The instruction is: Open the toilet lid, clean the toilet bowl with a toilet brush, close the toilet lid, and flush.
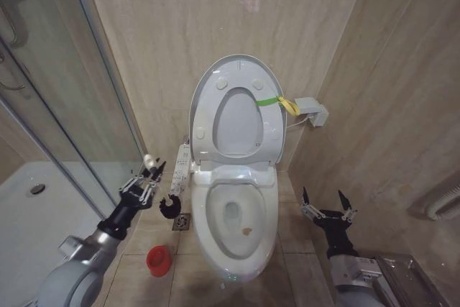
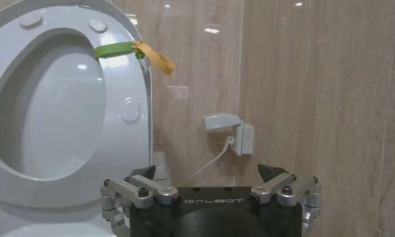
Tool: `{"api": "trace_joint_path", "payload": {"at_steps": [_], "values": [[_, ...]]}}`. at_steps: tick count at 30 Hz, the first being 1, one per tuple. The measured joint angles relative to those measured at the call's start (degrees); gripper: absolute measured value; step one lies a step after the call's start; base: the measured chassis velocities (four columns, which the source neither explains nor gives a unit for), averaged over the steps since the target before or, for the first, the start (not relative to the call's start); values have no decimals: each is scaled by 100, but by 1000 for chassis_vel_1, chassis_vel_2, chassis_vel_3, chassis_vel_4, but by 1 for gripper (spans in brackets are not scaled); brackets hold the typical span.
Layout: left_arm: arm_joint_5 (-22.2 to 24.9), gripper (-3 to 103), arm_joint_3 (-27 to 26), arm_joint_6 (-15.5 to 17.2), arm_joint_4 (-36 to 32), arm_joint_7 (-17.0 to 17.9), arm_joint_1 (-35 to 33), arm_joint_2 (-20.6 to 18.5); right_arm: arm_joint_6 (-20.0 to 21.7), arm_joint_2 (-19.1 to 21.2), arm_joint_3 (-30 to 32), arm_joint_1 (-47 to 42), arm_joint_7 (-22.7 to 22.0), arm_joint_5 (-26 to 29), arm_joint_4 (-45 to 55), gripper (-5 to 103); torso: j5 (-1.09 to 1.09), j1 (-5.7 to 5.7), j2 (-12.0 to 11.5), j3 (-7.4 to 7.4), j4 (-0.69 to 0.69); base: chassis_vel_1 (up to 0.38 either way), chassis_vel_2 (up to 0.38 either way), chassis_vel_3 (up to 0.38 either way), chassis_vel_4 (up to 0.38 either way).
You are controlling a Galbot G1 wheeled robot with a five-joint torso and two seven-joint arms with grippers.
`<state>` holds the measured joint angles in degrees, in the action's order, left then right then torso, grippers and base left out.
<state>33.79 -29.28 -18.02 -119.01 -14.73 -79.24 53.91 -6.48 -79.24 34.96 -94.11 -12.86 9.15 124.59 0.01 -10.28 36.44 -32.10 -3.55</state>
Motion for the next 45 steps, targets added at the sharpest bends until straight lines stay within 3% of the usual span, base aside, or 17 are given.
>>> {"api": "trace_joint_path", "payload": {"at_steps": [14, 19, 22, 28, 33, 39, 45], "values": [[323, 19, 925, 185, 170, -18, 710, -36, 0, 0, 0, 0, 0, 0, 0, 100, -1, 0, 0, 0, 1, 0, 0, 0, 0], [489, 19, 1254, 127, 407, -213, 1221, -76, 0, 0, 0, 0, 0, 0, 0, 100, -1, 1, 0, 0, 2, 0, 0, 0, 0], [613, 19, 1614, -96, 792, -551, 1788, -21, 0, 0, -1, 0, 0, 0, 0, 100, -3, 1, 0, 0, -2, 0, 0, 0, 0], [673, 19, 2310, -283, 1456, -710, 2391, 177, 0, 0, 0, 0, 0, 0, 0, 100, 0, 1, 0, 0, 1, 0, 0, 0, 0], [591, 19, 2747, -387, 1903, -699, 2688, 354, 0, 0, 0, 0, 0, 0, 0, 100, -2, 1, 0, 1, 0, 0, 0, 0, 0], [125, 19, 3296, -641, 2926, -272, 3233, 749, 0, 0, 0, 0, 0, 0, 0, 100, 0, 0, 0, 0, 0, 0, 0, 0, 0], [42, 19, 3572, -893, 3767, -253, 3668, 1074, 0, 0, 0, 0, 0, 0, 0, 100, -1, 0, -1, 0, -1, 0, 0, 0, 0]]}}
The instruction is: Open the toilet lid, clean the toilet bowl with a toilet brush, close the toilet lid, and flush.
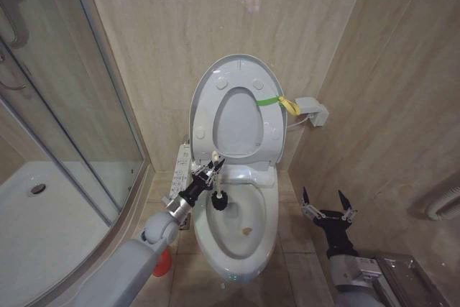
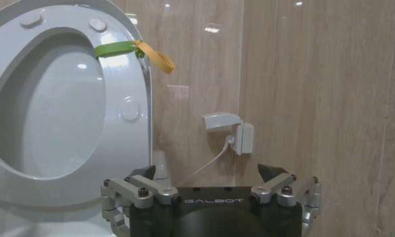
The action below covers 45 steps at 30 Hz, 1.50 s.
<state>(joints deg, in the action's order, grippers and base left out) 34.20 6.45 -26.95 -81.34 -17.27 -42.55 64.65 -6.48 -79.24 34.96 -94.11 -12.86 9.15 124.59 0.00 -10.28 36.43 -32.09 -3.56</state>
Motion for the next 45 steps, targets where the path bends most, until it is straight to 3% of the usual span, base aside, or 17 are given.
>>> {"api": "trace_joint_path", "payload": {"at_steps": [15, 32, 45], "values": [[-352, 19, 481, -399, 1130, -16, 127, 412, 0, 0, 0, 0, 0, 0, 0, 100, -1, 0, 0, 0, 1, 0, 0, 0, 0], [-765, 19, 483, -580, 1735, -116, 17, 691, 0, 0, 0, 0, 0, 0, 0, 100, 0, 1, 1, 1, 1, 0, 0, 0, 0], [-1040, 19, 449, -902, 2864, -244, 435, 1089, 0, 0, 0, 0, 0, 0, 0, 100, 1, 0, 1, 0, 0, 0, 0, 0, 0]]}}
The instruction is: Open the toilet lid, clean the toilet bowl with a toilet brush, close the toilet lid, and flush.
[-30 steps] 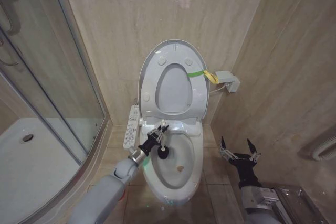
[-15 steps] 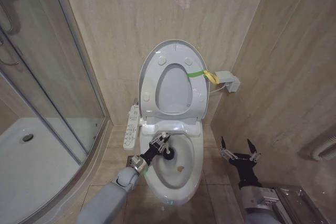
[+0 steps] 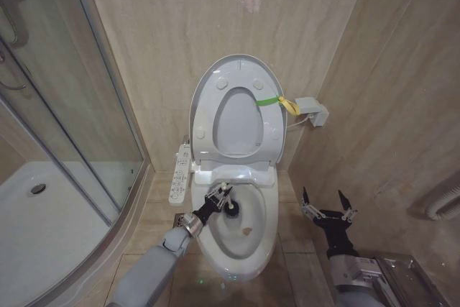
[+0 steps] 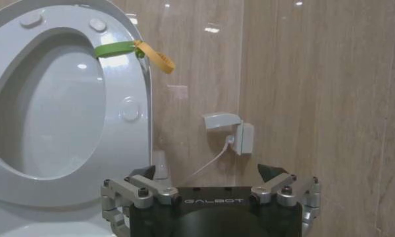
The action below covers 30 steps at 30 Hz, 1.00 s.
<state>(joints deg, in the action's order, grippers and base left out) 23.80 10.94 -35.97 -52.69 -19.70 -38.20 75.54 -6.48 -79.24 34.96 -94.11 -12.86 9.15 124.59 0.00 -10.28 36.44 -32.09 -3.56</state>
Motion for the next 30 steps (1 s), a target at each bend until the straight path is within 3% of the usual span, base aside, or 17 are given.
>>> {"api": "trace_joint_path", "payload": {"at_steps": [5, 6, 8, 10, 14, 30], "values": [[3, 19, 42, -1, -178, 47, 28, 7, 0, 0, 0, 0, 0, 0, 0, 100, -3, 0, 0, 0, 7, 0, 0, 0, 0], [4, 19, 71, -1, -264, 81, 28, 3, 0, 0, -1, 0, 0, 0, 0, 100, -2, 0, 0, 0, 3, 0, 0, 0, 0], [-70, 19, 187, 5, -523, 236, 7, -16, 0, 0, -1, 0, 0, 0, -1, 100, 1, 0, 0, 0, -2, 0, 0, 0, 0], [-237, 19, 413, 42, -1003, 623, -91, -22, 0, 0, 0, 0, 0, 0, 0, 100, 0, 0, 0, 0, -2, 0, 0, 0, 0], [-250, 19, 541, 86, -1314, 792, -186, -36, 0, 0, 0, 0, 0, 0, 0, 100, 0, 0, 0, 0, 0, 0, 0, 0, 0], [-178, 19, 816, 204, -2618, 1004, -699, -389, 0, 0, 0, 0, 0, 0, 0, 100, -1, 0, 0, 0, 1, 0, 0, 0, 0]]}}
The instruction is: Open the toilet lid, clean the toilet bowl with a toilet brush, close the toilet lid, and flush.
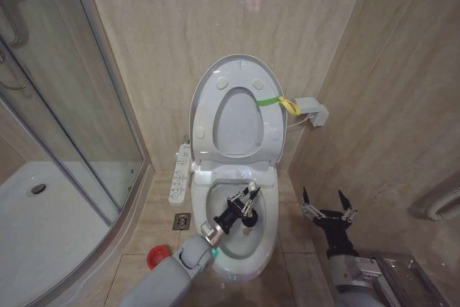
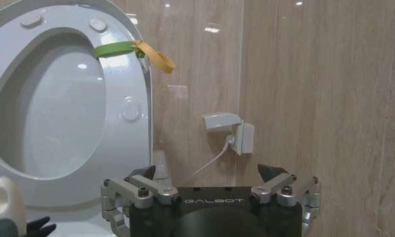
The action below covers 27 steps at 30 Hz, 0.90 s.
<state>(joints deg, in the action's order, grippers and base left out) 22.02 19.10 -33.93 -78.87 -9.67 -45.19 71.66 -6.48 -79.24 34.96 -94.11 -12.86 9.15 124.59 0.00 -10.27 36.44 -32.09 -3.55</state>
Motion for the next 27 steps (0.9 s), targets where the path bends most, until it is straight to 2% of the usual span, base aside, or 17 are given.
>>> {"api": "trace_joint_path", "payload": {"at_steps": [2, 6, 19, 22, 27], "values": [[26, 19, 26, 51, -269, 27, -113, -58, 0, 0, 0, 0, 0, 0, 0, 100, 0, 0, 0, 0, -1, 0, 0, 0, 0], [31, 19, 23, 74, -339, 39, -233, -87, 0, 0, 0, 0, 0, 0, 0, 100, 0, 0, 0, 0, 0, 0, 0, 0, 0], [23, 19, -306, -257, 698, -249, -171, 59, 0, 0, 0, 0, 0, 0, 0, 100, 0, 0, 0, 0, 0, 0, 0, 0, 0], [26, 19, -299, -300, 665, -262, -122, 71, 0, 0, 0, 0, 0, 0, 0, 100, 0, 0, 0, 0, -1, 0, 0, 0, 0], [41, 19, -114, -284, 212, -189, -168, 61, 0, 0, 0, 0, 0, 0, 0, 100, 0, 0, 0, 0, -2, 0, 0, 0, 0]]}}
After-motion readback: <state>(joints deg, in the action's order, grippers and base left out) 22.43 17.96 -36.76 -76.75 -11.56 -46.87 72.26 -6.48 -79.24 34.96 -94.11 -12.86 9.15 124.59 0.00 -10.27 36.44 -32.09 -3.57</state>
